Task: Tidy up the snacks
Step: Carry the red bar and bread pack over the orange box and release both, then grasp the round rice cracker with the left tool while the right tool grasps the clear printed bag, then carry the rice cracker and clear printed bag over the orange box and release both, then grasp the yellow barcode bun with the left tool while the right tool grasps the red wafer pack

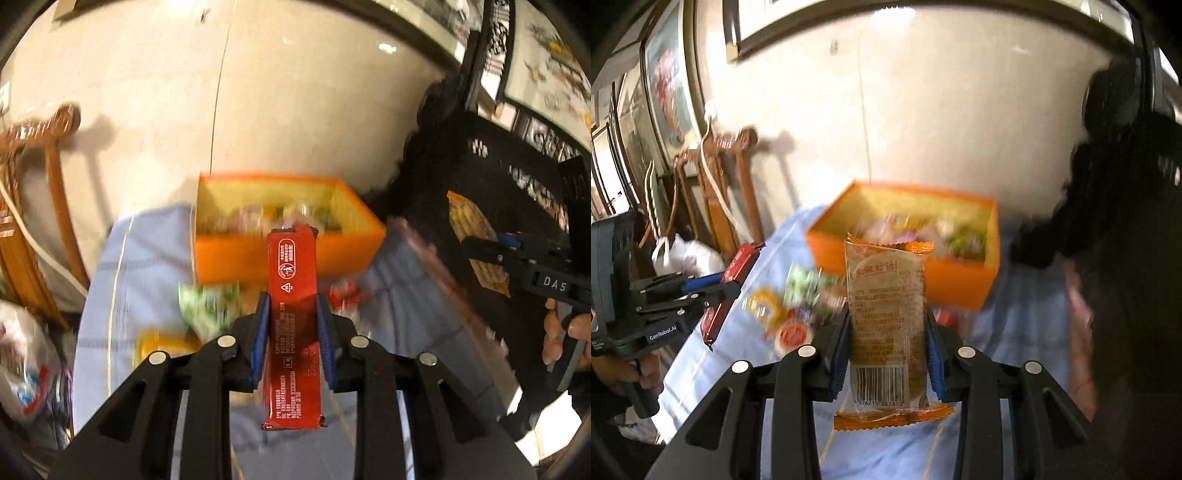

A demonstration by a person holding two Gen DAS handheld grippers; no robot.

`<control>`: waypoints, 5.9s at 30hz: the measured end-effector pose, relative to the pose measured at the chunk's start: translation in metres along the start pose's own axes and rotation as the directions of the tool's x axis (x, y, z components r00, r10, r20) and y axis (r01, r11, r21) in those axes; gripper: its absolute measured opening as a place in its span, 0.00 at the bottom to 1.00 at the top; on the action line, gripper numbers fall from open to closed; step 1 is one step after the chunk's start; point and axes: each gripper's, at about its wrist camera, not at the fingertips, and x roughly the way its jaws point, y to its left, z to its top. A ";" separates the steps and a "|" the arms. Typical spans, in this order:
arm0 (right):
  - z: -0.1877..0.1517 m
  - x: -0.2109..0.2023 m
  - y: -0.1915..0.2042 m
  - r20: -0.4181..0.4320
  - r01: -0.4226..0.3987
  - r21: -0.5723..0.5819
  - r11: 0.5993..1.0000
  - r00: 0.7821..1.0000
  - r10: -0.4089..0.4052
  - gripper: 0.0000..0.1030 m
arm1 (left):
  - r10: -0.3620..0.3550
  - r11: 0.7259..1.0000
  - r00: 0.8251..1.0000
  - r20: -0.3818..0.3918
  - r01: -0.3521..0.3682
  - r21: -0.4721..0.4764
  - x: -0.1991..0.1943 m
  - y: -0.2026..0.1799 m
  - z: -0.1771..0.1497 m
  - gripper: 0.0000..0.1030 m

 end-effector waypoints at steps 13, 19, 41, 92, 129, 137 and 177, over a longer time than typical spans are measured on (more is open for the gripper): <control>0.113 0.049 -0.049 0.053 0.040 -0.038 0.998 0.998 -0.038 0.34 | 0.039 0.999 0.998 0.056 -0.040 0.021 0.063 0.000 0.115 0.22; 0.137 0.115 -0.065 -0.010 0.047 0.024 0.999 0.999 -0.047 0.67 | 0.065 0.998 0.998 0.007 -0.065 0.012 0.120 0.008 0.150 0.56; -0.096 0.131 0.013 -0.270 0.078 0.014 0.997 0.960 -0.072 0.81 | 0.248 0.968 0.943 -0.221 -0.248 0.029 0.097 0.042 -0.098 0.95; -0.128 0.095 0.002 -0.256 -0.078 0.225 0.971 0.957 0.136 0.34 | -0.005 0.998 0.993 -0.117 0.013 0.068 0.059 0.018 -0.123 0.16; -0.056 0.020 -0.009 -0.052 -0.089 0.209 0.974 0.993 0.102 0.34 | -0.124 0.992 0.992 0.035 0.124 -0.009 0.005 0.002 -0.019 0.14; 0.037 0.002 -0.032 0.063 -0.052 0.141 0.989 0.997 0.043 0.34 | -0.124 0.992 0.984 0.124 0.121 0.031 0.006 -0.004 0.067 0.14; -0.079 0.216 -0.066 -0.334 0.193 0.061 0.979 0.929 -0.162 0.85 | 0.359 0.931 0.907 -0.219 -0.365 0.014 0.169 0.157 -0.090 0.95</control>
